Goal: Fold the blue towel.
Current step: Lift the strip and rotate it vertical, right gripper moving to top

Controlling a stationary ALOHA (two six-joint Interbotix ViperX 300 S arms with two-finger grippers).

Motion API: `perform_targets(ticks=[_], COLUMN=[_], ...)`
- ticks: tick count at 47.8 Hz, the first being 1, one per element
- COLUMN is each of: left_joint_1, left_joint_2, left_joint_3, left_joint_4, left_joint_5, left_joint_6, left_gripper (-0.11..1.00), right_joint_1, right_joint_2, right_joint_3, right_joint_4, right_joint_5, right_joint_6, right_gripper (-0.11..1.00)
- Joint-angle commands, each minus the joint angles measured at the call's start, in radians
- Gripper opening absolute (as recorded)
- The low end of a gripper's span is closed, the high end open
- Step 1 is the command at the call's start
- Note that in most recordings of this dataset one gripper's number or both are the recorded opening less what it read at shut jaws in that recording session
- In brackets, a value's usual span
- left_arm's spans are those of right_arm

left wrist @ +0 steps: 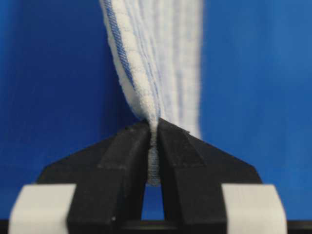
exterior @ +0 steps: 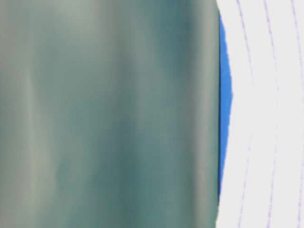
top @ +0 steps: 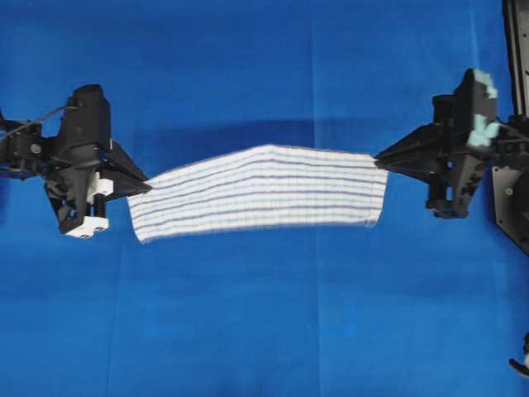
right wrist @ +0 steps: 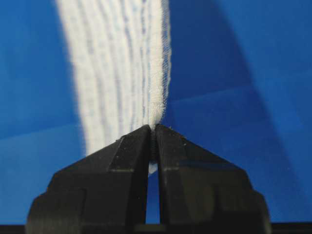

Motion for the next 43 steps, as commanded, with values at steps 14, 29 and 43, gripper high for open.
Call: perform_targets(ticks=[14, 29, 43], left_joint_1=[-0.034, -0.123, -0.138], left_joint_2=[-0.011, 0.072, 0.209], left_joint_3=[-0.035, -0.104, -0.216], left_joint_4=[0.002, 0.002, 0.002], left_joint_5=[-0.043, -0.179, -0.239], left_joint_6=[-0.009, -0.009, -0.009], left_gripper=[0.04, 0.04, 0.04], right_joint_1=[-0.038, -0.222, -0.318], right_joint_2=[0.008, 0.166, 0.337], right_joint_3=[-0.048, -0.183, -0.333], right_joint_4=[-0.014, -0.118, -0.199], right_joint_5=[0.011, 0.005, -0.034], right_joint_6=[-0.005, -0.006, -0.006], right_gripper=[0.04, 0.04, 0.04])
